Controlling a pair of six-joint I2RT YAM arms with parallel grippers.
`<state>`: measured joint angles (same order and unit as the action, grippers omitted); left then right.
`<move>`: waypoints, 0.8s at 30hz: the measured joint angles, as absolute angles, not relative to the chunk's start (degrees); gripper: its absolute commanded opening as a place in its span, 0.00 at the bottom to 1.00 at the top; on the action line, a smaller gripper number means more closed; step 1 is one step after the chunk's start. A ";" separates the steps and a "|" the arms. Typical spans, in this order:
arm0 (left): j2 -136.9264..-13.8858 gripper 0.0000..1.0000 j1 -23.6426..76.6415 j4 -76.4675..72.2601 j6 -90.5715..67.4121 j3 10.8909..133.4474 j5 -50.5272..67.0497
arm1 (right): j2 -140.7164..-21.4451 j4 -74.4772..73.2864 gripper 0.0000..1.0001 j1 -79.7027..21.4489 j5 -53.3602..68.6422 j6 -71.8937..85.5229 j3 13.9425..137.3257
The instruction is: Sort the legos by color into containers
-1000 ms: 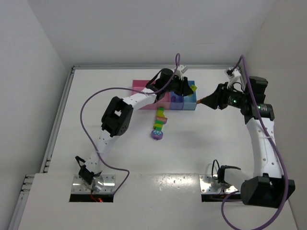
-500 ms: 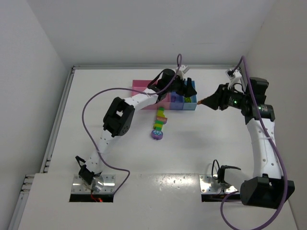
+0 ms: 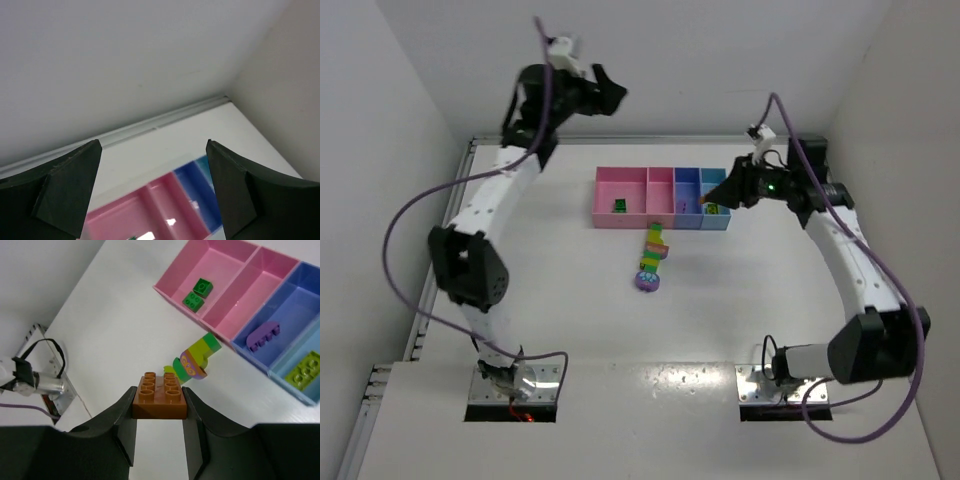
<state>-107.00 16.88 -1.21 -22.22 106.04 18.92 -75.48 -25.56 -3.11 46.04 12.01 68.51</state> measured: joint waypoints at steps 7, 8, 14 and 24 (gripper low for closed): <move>-88.18 1.00 9.23 5.96 -14.02 93.38 20.23 | -95.59 -24.43 0.00 -13.08 34.50 10.26 81.06; -87.44 1.00 9.13 7.31 -13.52 92.03 21.32 | -98.15 -24.60 0.00 -13.85 32.27 9.54 82.74; -90.11 1.00 6.15 18.11 -12.73 89.30 23.99 | -113.56 -26.57 0.00 -15.99 21.12 5.76 97.41; -90.26 1.00 4.82 22.22 -11.20 85.12 22.04 | -120.86 -27.11 0.00 -17.50 16.08 4.47 104.62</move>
